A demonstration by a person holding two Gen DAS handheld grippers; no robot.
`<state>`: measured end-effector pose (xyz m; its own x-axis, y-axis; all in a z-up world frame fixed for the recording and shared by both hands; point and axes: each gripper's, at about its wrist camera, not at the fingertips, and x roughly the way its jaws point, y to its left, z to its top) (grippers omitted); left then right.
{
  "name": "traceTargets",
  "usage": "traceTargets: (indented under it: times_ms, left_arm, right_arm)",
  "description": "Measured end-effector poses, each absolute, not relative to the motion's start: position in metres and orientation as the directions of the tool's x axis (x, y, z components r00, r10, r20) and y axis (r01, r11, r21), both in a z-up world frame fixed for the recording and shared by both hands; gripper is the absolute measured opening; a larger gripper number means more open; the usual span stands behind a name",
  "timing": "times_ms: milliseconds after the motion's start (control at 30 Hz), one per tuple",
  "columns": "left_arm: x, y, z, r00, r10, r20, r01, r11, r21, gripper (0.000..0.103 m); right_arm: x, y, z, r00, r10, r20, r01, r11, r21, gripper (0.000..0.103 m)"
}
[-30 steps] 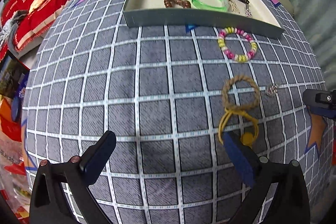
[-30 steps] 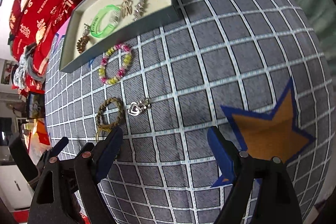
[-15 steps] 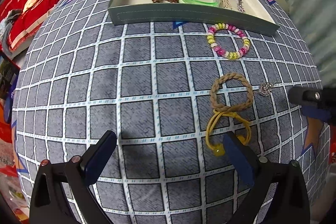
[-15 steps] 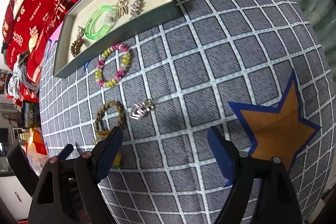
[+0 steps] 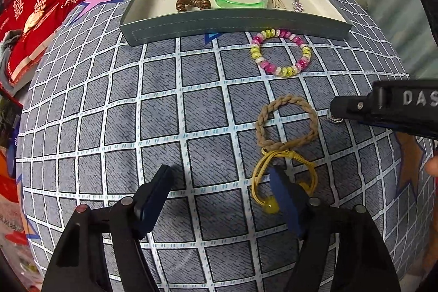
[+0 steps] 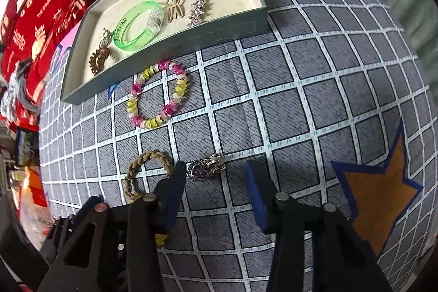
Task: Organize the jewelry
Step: 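Grasp the yellow beaded hair tie with the left tool while the right tool grasps the silver heart pendant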
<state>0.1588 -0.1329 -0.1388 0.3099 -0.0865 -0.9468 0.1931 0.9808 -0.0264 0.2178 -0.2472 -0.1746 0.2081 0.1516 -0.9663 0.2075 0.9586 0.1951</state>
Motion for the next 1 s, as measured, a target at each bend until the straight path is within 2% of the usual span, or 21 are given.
traceTargets:
  times_ms: [167,200,267,467,533,567,600,733,933,1000]
  left_arm:
    - [0.156,-0.139,-0.139,0.307,-0.091,-0.947,0.205,0.978,-0.028,0.082]
    - [0.155,-0.142,-0.139,0.306,-0.091,-0.948,0.21,0.977,-0.026,0.082]
    - [0.154,-0.149,-0.139,0.306,-0.091,-0.948,0.222,0.975,-0.022,0.08]
    - [0.156,-0.161,-0.136,0.311,-0.109,-0.944,0.253,0.967,-0.028,0.06]
    - [0.156,-0.163,-0.134,0.317,-0.118,-0.941,0.265,0.964,-0.032,0.037]
    - [0.156,-0.165,-0.133,0.316,-0.13,-0.94,0.275,0.961,-0.041,0.03]
    - [0.157,-0.166,-0.133,0.31,-0.143,-0.94,0.28,0.959,-0.054,0.017]
    - [0.158,-0.162,-0.133,0.275,-0.211,-0.938,0.258,0.956,-0.139,0.015]
    - [0.148,-0.147,-0.132,0.28,-0.201,-0.938,0.232,0.963,-0.137,0.015]
    - [0.145,-0.143,-0.13,0.284,-0.197,-0.938,0.222,0.966,-0.136,0.015]
  right_arm:
    - [0.218,-0.236,-0.175,0.207,0.138,-0.969,0.136,0.976,0.168,0.02]
    - [0.219,-0.235,-0.174,0.206,0.135,-0.969,0.128,0.978,0.163,0.019]
    - [0.219,-0.233,-0.173,0.206,0.135,-0.969,0.111,0.981,0.16,0.006]
    - [0.204,-0.251,-0.173,0.205,0.183,-0.962,0.131,0.968,0.212,0.004]
    - [0.198,-0.258,-0.172,0.206,0.191,-0.96,0.142,0.965,0.222,0.004]
    - [0.195,-0.262,-0.172,0.206,0.194,-0.959,0.145,0.963,0.226,0.004]
    - [0.192,-0.265,-0.171,0.206,0.205,-0.957,0.147,0.96,0.238,0.004]
    - [0.189,-0.276,-0.17,0.225,0.271,-0.936,0.18,0.932,0.314,0.005]
    - [0.203,-0.272,-0.171,0.235,0.289,-0.928,0.196,0.921,0.336,0.006]
    - [0.208,-0.267,-0.171,0.24,0.29,-0.927,0.207,0.917,0.34,0.012]
